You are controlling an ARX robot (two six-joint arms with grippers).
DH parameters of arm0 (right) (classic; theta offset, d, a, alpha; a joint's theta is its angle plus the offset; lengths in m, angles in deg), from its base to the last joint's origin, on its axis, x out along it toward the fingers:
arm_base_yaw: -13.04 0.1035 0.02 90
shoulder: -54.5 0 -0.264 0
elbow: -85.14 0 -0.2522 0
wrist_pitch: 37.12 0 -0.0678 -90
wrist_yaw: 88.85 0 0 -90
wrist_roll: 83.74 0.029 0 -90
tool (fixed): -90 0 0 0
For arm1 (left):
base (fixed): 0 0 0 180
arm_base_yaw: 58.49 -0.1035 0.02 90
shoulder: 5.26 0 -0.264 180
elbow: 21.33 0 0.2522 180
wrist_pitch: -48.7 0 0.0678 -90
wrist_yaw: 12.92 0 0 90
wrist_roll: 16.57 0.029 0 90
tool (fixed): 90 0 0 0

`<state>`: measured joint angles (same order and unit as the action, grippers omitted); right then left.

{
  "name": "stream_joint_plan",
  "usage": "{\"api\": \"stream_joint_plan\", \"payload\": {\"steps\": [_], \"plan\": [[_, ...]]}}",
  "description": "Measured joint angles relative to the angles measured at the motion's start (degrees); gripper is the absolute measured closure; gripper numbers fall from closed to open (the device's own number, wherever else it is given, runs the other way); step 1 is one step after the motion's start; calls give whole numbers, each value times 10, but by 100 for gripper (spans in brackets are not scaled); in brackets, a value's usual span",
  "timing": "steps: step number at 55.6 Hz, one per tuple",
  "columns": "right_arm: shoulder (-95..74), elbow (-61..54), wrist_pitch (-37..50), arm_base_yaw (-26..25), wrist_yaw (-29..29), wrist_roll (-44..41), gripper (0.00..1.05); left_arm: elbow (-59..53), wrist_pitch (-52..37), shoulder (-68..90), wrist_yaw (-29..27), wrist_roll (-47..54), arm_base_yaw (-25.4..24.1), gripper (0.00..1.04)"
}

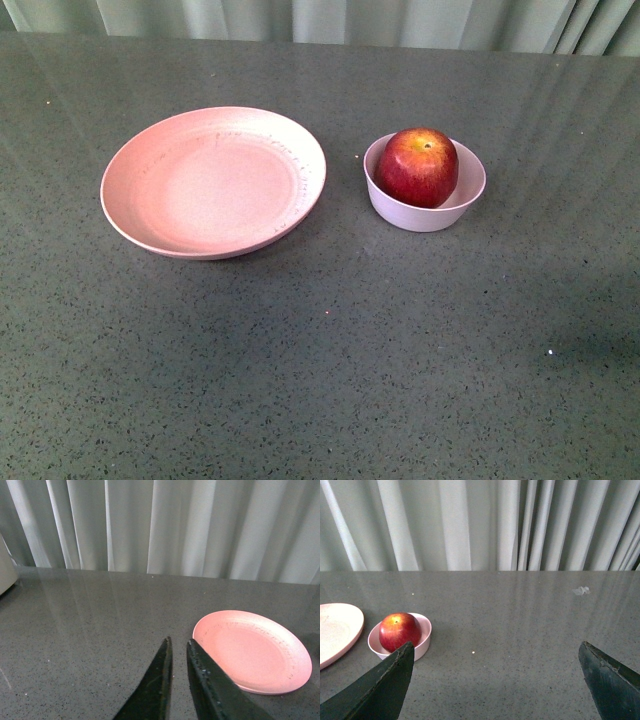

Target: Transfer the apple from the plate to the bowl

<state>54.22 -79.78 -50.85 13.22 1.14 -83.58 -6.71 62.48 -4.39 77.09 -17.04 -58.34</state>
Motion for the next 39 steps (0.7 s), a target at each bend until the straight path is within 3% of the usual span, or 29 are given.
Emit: {"api": "stream_joint_plan", "payload": {"steps": [6, 13, 24, 39], "plan": [[0, 0, 0, 0, 0, 0, 9, 0, 0, 0, 0, 0, 0, 73], [0, 0, 0, 0, 0, 0, 9, 0, 0, 0, 0, 0, 0, 44], [0, 0, 0, 0, 0, 0, 9, 0, 0, 0, 0, 0, 0, 9], [0, 0, 0, 0, 0, 0, 9, 0, 0, 0, 0, 1, 0, 9]]}}
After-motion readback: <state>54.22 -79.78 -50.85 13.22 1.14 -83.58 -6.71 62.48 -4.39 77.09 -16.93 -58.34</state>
